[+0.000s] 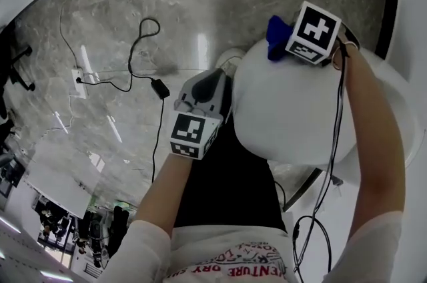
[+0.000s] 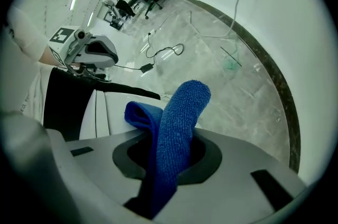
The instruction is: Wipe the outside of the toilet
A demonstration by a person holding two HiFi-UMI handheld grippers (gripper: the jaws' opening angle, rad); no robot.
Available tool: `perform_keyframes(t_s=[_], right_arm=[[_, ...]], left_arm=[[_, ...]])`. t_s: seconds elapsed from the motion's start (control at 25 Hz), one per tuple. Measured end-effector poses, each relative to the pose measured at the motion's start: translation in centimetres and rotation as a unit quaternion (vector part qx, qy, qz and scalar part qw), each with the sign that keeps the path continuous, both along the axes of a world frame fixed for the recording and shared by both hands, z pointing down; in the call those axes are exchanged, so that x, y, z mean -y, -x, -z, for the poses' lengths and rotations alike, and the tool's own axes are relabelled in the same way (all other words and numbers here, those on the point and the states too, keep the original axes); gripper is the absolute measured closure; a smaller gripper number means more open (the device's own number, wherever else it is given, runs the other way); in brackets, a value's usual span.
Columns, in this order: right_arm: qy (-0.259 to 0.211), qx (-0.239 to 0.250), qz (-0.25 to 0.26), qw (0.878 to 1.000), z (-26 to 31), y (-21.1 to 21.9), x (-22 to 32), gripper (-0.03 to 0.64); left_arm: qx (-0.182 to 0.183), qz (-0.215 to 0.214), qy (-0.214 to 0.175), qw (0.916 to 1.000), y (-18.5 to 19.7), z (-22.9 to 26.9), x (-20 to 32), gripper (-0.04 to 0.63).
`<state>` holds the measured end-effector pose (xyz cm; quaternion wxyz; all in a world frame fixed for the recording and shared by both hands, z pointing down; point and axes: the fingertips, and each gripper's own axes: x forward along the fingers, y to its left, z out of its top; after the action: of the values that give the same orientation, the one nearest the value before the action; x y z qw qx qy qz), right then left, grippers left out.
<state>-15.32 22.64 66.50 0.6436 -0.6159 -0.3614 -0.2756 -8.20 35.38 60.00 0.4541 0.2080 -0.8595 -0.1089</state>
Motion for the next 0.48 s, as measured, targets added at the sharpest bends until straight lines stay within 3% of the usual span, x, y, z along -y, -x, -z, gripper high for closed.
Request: perform_keyframes(t_s=[0.28, 0.48], right_arm=[[0.025, -0.012, 0.097, 0.995, 0.6, -4.6, -5.9, 0.545], [0.045, -0.021, 0.170, 0.984, 0.9, -8.4, -9.2, 0.545]], left_arm=[[0.006, 0.066, 0.002, 0.9978, -4.8, -0.1, -3.4, 0.589], [0.009, 0.140, -0.004, 0.9900, -8.8, -0.4, -5.5, 0.589]])
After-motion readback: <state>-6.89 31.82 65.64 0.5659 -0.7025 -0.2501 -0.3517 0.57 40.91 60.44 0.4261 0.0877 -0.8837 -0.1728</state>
